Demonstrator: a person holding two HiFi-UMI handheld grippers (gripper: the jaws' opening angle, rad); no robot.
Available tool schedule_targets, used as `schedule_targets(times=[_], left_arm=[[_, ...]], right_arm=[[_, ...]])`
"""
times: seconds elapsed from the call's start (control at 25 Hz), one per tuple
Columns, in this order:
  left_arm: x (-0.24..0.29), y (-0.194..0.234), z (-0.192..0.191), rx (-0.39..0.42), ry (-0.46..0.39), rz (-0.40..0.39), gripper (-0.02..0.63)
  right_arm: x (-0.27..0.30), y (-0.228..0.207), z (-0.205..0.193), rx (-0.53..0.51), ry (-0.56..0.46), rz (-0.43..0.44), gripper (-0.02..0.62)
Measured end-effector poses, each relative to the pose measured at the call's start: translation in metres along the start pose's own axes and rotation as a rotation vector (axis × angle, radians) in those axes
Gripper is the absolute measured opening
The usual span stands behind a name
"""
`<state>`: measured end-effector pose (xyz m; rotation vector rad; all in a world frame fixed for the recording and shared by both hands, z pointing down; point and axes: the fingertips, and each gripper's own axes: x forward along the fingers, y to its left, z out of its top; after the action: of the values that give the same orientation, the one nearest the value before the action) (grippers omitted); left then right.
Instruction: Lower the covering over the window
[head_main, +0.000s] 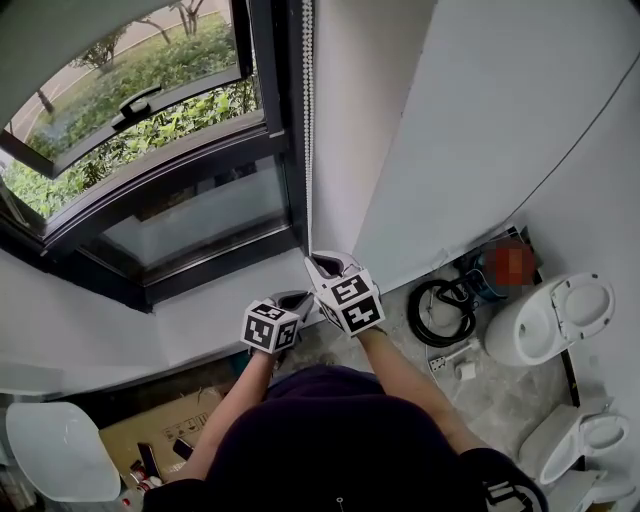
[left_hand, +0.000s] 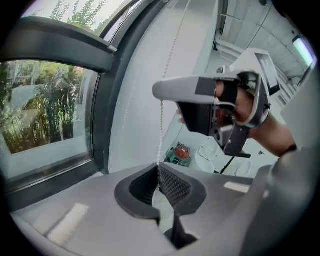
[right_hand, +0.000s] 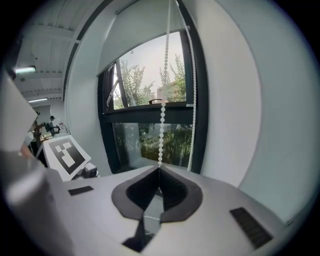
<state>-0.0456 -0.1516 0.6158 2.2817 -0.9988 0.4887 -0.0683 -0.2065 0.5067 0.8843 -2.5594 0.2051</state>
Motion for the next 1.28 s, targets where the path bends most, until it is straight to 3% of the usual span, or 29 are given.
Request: schedule_targets(times=[0.24,0.56,0.72,0.8,1.0,1.28], left_arm=[[0.001,0.000,-0.001,-0.002,0.007,-0.001,0.015],[-0.002,0.001,0.000,0.000,-0.003,0.007,0.015],[-0.009,0.013,0.006,0.057,-0.034,0.082,0.022],[-0.016,0.023,0.011,0.097,-0.047,0.132,0.156],[-0.046,0.026,0.050,0.087,-0.197,0.147,0.178],[-0.093,0.011,0.123,0.157,-0.370,0.161,0.178]], right_arm=[[0.008,-0.007,-0.027,0.016,0.061,-0.005,0.012],[0.012,-0.008,-0.028,-0.004,0.068,-0.009,0.012],[0.012,-0.006,-0.028,-0.009,0.069,-0.008,0.012],[0.012,-0.006,-0.028,-0.009,0.070,-0.008,0.012],[0.011,-0.005,-0.028,-0.010,0.067,-0.011,0.012],[0.011,-0.005,-0.027,-0.011,0.067,-0.010,0.012]])
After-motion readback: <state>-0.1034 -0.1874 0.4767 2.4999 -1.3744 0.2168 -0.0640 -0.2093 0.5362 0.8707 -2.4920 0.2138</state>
